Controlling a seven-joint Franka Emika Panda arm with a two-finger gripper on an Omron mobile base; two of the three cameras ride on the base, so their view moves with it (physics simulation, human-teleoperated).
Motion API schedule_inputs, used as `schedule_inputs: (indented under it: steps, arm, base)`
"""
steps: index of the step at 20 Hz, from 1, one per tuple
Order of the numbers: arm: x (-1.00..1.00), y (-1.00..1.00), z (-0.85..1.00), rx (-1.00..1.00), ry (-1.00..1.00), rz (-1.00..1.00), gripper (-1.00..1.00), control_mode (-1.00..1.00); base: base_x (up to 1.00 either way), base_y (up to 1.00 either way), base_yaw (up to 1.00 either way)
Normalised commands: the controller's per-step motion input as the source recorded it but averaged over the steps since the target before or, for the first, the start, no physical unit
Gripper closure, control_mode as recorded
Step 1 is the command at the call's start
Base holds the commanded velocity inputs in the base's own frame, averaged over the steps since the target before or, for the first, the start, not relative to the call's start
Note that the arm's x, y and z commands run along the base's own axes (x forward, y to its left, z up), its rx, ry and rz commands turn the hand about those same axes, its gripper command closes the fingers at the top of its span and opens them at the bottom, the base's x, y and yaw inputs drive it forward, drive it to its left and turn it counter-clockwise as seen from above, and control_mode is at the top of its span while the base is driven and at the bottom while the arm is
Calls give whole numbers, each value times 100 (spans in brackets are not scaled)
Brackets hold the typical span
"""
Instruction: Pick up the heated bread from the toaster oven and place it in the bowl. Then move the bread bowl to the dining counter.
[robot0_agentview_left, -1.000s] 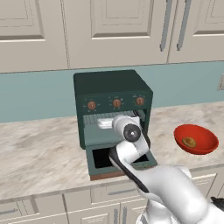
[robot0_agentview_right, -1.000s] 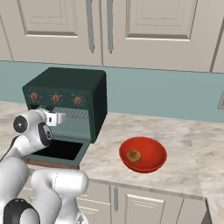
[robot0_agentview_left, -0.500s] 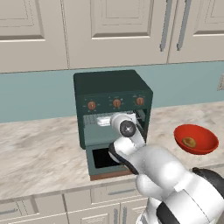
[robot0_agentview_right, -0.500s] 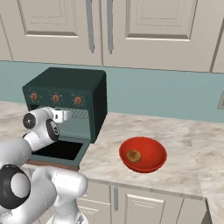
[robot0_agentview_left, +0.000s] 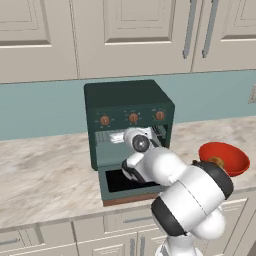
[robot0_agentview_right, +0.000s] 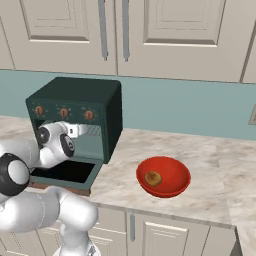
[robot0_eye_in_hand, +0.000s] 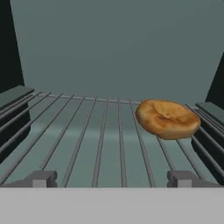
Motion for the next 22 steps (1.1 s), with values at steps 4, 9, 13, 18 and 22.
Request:
schedule_inputs:
  steps: [4,9,13,18,22]
  arm:
    - [47,1,-21,-3,4,-2,-100,-100]
    - [22,0,-34,-3,7,-1,-100,-100]
    - [3,0,-36,-3,14,0,-100,-100]
    - [-5,0,-28,-4,35,-6,-100,-100]
    - [-39,-2,-21,-8,50,-13,-100,-100]
  base:
    - [0,0,0]
    - [0,0,0]
    - [0,0,0]
    - [0,0,0]
    - [0,0,0]
